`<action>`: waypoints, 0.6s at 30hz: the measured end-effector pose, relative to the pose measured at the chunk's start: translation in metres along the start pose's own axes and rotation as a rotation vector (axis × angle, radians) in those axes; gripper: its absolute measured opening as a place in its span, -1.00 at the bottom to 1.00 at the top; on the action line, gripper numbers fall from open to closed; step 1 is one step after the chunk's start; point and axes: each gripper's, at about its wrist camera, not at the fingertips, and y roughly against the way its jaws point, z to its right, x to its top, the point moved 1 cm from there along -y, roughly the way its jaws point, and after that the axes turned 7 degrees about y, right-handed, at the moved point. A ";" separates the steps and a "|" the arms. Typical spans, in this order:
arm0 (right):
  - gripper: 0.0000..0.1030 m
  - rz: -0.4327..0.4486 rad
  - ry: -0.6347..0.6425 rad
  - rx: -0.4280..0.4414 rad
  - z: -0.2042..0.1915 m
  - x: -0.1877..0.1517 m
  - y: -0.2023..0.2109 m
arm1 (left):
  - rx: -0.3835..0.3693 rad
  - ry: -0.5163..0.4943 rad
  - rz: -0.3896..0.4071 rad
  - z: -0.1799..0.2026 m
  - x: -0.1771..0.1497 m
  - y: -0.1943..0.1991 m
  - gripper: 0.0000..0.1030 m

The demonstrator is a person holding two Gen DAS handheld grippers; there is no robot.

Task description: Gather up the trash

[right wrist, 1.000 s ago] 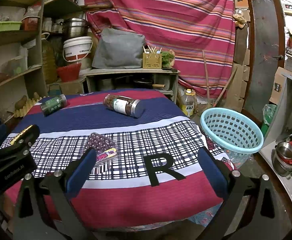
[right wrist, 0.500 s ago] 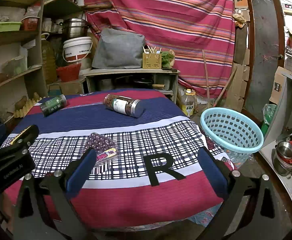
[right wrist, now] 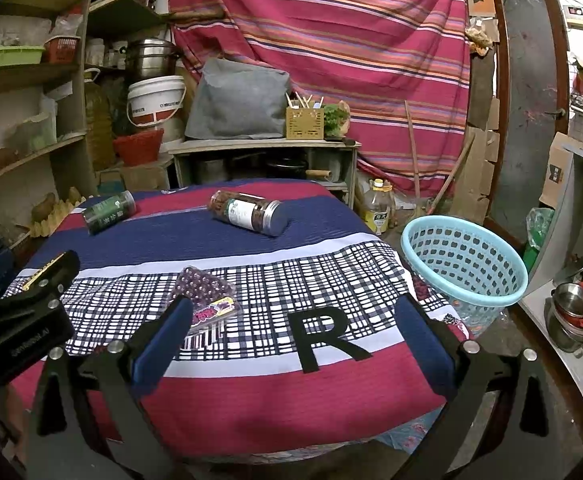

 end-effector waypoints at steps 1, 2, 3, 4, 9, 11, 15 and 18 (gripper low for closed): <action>0.92 0.000 0.000 0.000 0.000 0.000 0.000 | 0.002 0.001 0.000 -0.001 0.001 0.000 0.90; 0.91 0.001 0.000 0.001 -0.001 0.001 0.000 | 0.003 0.001 0.002 -0.001 0.000 0.000 0.90; 0.92 0.000 -0.001 0.000 -0.001 0.001 0.000 | 0.006 0.001 0.004 -0.001 0.000 0.000 0.90; 0.91 0.001 -0.002 0.001 0.000 0.001 -0.001 | 0.009 -0.001 0.005 0.000 0.000 0.000 0.90; 0.92 -0.001 0.000 0.001 0.000 0.001 -0.001 | 0.020 -0.004 0.009 0.002 -0.003 0.002 0.90; 0.91 -0.001 0.003 -0.001 -0.001 0.001 -0.001 | 0.021 0.000 0.013 0.001 -0.003 0.002 0.90; 0.91 0.000 0.010 -0.002 -0.003 0.001 0.000 | 0.024 0.003 0.009 0.002 -0.004 0.003 0.90; 0.91 0.002 0.016 -0.002 -0.005 -0.001 0.001 | 0.025 0.005 0.009 0.003 -0.005 0.004 0.90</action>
